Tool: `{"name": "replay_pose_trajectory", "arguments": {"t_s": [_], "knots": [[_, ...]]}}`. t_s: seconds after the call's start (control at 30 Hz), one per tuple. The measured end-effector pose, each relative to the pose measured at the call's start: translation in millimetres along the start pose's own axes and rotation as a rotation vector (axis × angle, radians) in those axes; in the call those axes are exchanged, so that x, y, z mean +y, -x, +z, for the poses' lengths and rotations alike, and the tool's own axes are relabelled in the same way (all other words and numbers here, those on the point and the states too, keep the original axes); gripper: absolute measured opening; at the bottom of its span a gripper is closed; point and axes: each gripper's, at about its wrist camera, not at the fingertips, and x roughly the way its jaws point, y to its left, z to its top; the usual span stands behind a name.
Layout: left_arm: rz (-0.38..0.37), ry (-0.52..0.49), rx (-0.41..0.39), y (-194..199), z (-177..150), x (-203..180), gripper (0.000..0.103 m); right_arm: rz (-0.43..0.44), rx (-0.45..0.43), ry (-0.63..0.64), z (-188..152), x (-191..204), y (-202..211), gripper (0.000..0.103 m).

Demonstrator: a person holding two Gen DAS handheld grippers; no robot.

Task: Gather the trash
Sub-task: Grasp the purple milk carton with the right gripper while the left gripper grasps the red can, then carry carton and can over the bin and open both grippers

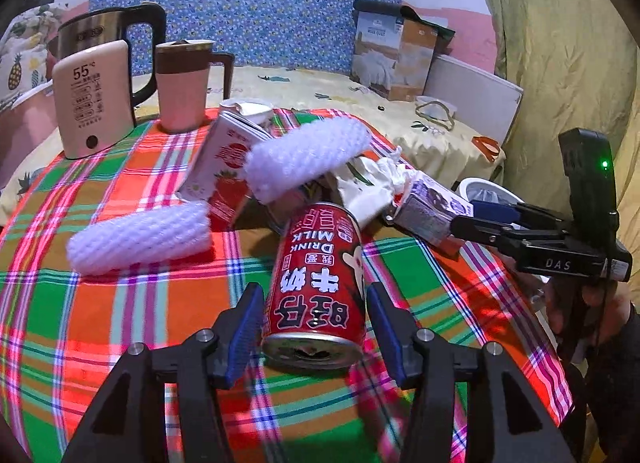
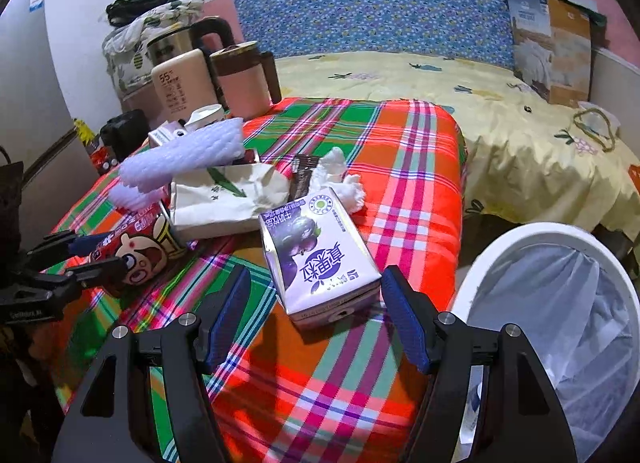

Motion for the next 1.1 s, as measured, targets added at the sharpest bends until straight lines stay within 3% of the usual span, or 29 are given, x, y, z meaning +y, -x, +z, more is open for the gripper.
{"name": "replay_pose_trajectory", "arguments": {"t_s": [0.23,0.47,1.1], "knots": [[0.016,0.077,0.037,-15.8,1.8,-2.4,0.053,-0.056,0.029,0.056,4.4,5.5,-8.6,0.069],[0.021,0.095,0.034,-13.5,-1.7,-5.1,0.053,-0.039,0.037,0.044,1.2,10.1,-4.7,0.066],[0.02,0.064,0.002,28.7,-25.3,-37.7,0.052,-0.063,-0.025,-0.134,-39.9,24.3,47.8,0.064]]}}
